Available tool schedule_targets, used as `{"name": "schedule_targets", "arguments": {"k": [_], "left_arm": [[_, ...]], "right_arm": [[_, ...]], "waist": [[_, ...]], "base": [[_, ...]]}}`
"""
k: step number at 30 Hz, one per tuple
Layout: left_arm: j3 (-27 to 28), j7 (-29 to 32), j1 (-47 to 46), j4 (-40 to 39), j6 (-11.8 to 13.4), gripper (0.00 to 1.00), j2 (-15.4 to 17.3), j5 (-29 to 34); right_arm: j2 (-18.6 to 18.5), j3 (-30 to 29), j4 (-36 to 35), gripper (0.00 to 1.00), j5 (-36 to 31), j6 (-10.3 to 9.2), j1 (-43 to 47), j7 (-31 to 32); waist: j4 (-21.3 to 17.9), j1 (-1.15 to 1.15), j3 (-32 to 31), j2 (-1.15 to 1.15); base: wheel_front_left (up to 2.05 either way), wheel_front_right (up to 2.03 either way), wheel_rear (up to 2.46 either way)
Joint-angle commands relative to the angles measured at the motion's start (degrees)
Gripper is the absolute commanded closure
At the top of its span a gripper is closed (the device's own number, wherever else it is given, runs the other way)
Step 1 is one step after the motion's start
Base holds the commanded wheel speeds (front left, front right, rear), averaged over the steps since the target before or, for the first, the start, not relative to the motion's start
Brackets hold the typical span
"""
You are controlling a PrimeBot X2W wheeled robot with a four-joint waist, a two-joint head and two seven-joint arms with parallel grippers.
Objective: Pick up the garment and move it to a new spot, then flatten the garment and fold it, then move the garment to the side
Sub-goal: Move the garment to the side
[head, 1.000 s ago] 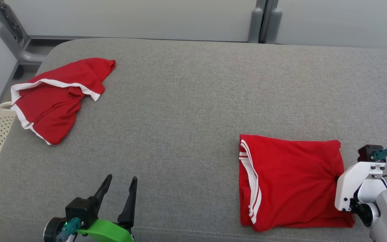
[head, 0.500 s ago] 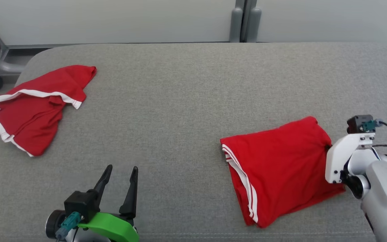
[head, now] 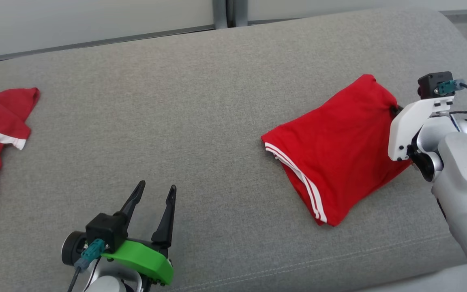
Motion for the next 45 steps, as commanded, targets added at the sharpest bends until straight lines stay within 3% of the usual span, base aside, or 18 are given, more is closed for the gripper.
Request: {"name": "schedule_targets", "arguments": {"k": [1,14,35,36,37,38,45], "left_arm": [[-0.2,0.2,-1.8,0.0,-0.3,0.00,0.5,0.6],[-2.1,1.6,-4.7,0.3,-1.6,0.00,1.4,2.1],[-4.2,5.2,-4.5,-5.1,-0.6,0.00,4.6,3.9],[-4.3,5.4,-4.6,-5.2,-0.6,0.00,4.7,3.9],[-4.3,5.5,-4.7,-5.2,-0.6,0.00,4.6,3.9],[-4.4,5.6,-4.7,-5.3,-0.5,0.00,4.6,3.9],[-4.2,4.4,-5.0,-4.9,-0.1,0.00,3.9,3.6]], "right_arm": [[-0.2,0.0,1.3,1.00,-0.4,-0.10,-2.5,-1.5],[-3.0,-1.7,9.2,1.00,-2.5,-0.10,-10.4,-8.6],[-7.7,-11.0,21.1,1.00,-7.8,-0.10,-17.8,-19.7],[-7.7,-11.5,21.4,0.97,-8.2,-0.10,-17.8,-19.9],[-7.7,-11.9,21.6,0.16,-8.6,-0.10,-17.7,-20.2],[-7.7,-12.2,21.7,0.00,-9.0,-0.10,-17.7,-20.8],[-6.7,-13.4,22.3,0.00,-11.9,-0.10,-18.2,-23.3]], "waist": [[-4.6,0.00,4.5,0.00],[-8.3,0.00,9.2,0.00],[-8.1,0.00,14.1,0.00],[-7.9,0.00,14.2,0.00],[-7.7,0.00,14.3,0.00],[-7.5,0.00,14.3,0.00],[-5.8,0.00,13.5,0.00]], "base": [[0.00,0.00,0.00],[0.00,0.00,0.00],[0.00,0.00,0.00],[0.00,0.00,0.00],[0.00,0.00,0.00],[0.00,0.00,0.00],[0.00,0.00,0.00]]}}
